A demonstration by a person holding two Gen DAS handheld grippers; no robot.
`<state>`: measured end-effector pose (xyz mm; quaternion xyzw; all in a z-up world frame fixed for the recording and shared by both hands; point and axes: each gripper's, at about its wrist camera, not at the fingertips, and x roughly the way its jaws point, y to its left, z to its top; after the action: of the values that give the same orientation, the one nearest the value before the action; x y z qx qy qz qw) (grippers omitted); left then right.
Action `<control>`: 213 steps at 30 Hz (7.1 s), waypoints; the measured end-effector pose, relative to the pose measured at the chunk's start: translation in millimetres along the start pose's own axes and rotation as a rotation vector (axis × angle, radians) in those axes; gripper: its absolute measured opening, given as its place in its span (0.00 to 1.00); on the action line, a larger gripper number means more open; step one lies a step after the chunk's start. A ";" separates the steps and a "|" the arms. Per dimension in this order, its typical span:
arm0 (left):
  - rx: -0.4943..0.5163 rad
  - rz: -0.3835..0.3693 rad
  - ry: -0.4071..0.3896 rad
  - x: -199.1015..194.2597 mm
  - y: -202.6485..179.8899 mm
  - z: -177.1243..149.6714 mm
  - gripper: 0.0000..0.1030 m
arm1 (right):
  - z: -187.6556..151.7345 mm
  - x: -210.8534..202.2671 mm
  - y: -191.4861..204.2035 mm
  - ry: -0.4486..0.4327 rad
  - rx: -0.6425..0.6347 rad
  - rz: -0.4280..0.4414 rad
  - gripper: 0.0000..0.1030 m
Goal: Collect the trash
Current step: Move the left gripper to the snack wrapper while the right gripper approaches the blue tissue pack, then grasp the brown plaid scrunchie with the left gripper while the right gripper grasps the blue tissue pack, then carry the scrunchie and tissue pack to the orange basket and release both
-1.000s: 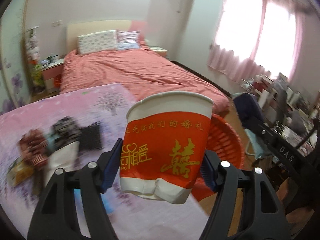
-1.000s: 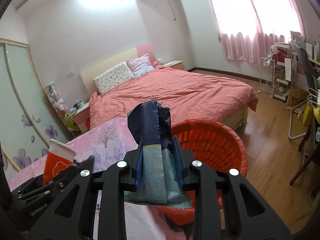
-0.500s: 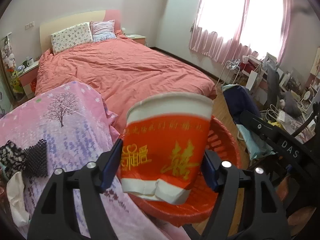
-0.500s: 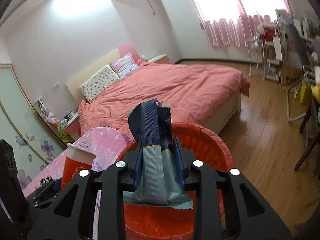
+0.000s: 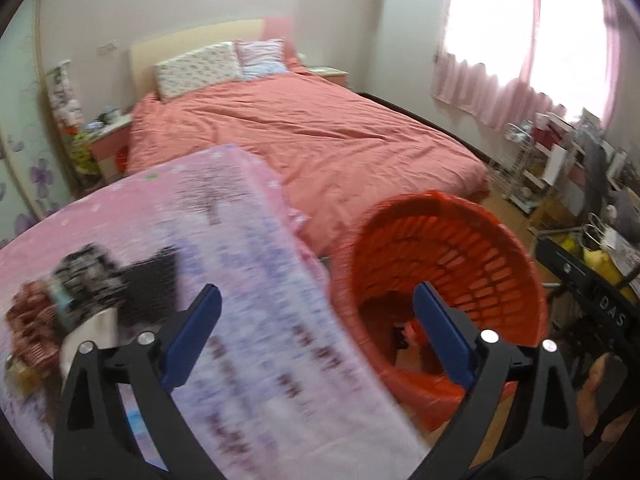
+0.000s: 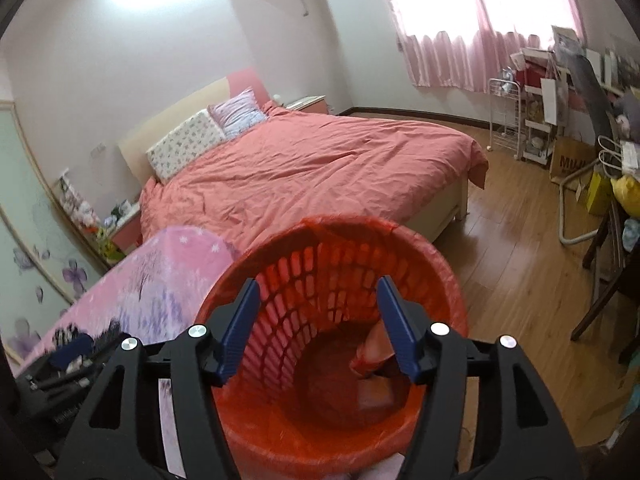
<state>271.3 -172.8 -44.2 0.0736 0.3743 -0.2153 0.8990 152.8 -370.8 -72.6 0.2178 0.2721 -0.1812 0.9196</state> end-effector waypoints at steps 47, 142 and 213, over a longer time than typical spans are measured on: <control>-0.162 0.333 0.120 -45.6 291.7 -111.2 0.59 | -135.7 11.8 218.5 0.304 -0.459 0.214 0.52; -0.404 0.179 0.036 -24.0 278.9 -70.4 0.17 | -123.2 23.6 190.4 0.289 -0.461 0.159 0.50; -0.017 -0.291 -0.080 -27.1 -34.7 17.3 0.18 | 25.5 -13.8 -2.7 -0.049 -0.034 0.060 0.49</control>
<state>250.1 -200.0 -11.8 0.0022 0.3465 -0.3427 0.8732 151.5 -382.9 -46.1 0.2060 0.2460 -0.1541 0.9345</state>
